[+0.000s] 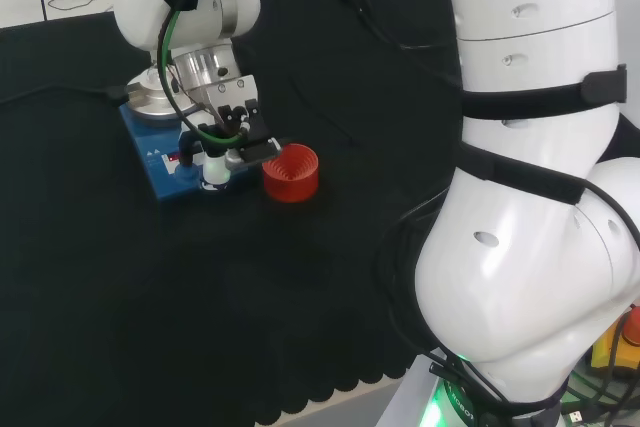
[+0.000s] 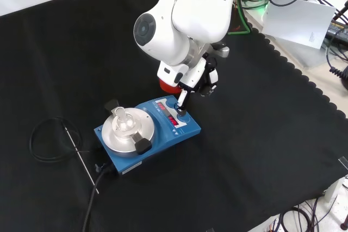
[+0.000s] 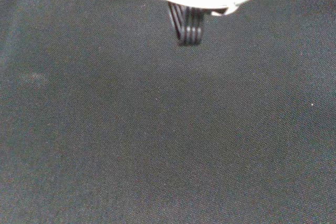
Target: Turn on the heater.
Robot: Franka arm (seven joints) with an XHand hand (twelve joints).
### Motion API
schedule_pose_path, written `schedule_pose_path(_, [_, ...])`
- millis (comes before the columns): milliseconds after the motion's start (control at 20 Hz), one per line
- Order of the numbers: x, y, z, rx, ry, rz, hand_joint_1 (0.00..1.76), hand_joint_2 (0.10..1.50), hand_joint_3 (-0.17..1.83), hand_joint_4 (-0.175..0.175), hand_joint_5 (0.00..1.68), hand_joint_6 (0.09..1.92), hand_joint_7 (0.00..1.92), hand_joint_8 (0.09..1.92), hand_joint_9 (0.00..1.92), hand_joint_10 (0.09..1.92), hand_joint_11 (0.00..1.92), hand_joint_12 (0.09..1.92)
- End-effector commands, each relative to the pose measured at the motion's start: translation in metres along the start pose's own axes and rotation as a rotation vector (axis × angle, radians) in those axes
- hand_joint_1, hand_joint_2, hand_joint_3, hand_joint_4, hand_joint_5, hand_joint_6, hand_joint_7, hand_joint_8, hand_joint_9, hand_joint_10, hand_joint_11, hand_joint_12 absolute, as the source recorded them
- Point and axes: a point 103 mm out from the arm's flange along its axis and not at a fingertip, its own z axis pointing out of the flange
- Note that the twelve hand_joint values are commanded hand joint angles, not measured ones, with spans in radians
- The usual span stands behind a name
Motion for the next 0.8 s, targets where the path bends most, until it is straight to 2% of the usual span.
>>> schedule_pose_path(50, [-0.0007, 0.001, 0.0012, 0.0, 0.004, 0.0, 1.45, 0.62, 1.16, -0.066, 0.32, 0.5, 1.76, 1.34, 1.82, 1.32, 1.61, 1.35])
schedule_pose_path(800, [0.0007, 0.0005, 0.0026, 0.006, 0.001, -0.002, 1.45, 0.62, 1.16, -0.066, 0.34, 0.5, 1.76, 1.34, 1.82, 1.32, 1.61, 1.35])
